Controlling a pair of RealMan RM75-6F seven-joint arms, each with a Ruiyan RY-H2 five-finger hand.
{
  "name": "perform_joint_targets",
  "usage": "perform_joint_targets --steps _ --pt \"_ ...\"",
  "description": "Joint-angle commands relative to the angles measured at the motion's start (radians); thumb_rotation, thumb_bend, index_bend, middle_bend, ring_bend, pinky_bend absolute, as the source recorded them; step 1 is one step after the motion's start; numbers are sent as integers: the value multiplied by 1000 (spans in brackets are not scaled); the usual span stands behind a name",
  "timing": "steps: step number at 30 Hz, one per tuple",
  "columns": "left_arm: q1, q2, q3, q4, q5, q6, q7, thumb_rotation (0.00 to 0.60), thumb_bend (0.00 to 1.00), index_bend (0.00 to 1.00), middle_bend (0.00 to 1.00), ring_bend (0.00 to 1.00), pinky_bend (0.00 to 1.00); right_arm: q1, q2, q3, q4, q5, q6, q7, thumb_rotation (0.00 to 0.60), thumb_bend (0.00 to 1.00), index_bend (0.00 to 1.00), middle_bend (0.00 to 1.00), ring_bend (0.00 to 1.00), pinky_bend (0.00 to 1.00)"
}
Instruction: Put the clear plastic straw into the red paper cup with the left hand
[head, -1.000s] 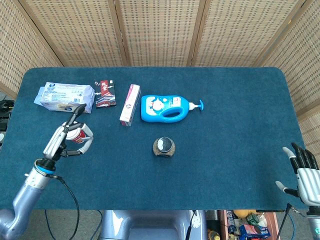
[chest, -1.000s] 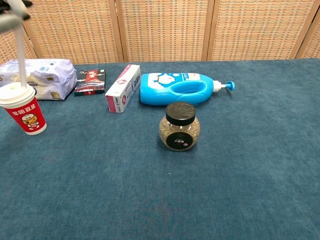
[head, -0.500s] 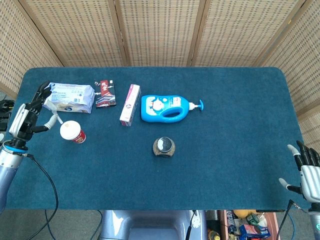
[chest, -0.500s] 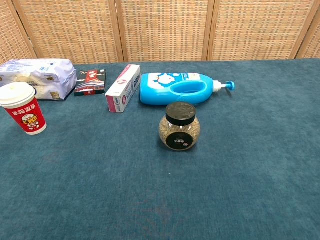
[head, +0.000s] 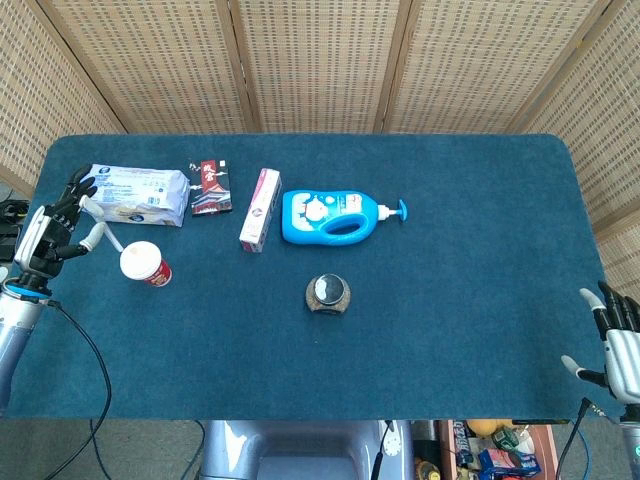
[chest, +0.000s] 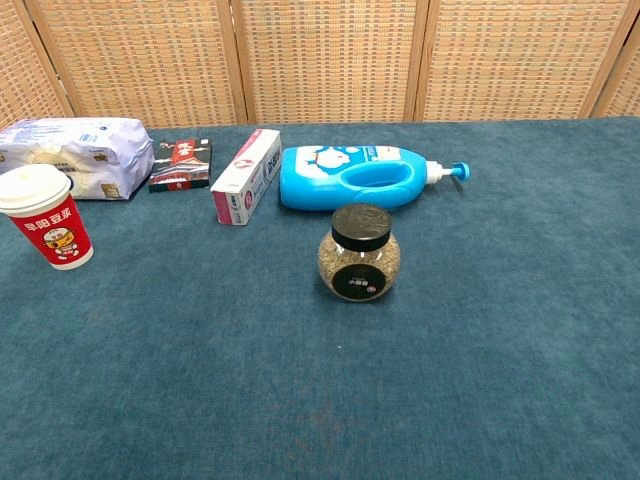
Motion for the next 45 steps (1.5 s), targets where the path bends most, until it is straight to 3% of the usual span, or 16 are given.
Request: perform_joint_targets --steps 1,45 --pt "-4 -13 8 24 6 -9 -18 600 425 581 0 0 0 1 -1 1 1 2 -1 1 600 0 0 0 0 0" --pt "-47 -110 21 142 -1 -40 -91 600 426 581 0 0 0 0 3 9 17 24 -15 22 600 0 0 0 0 0"
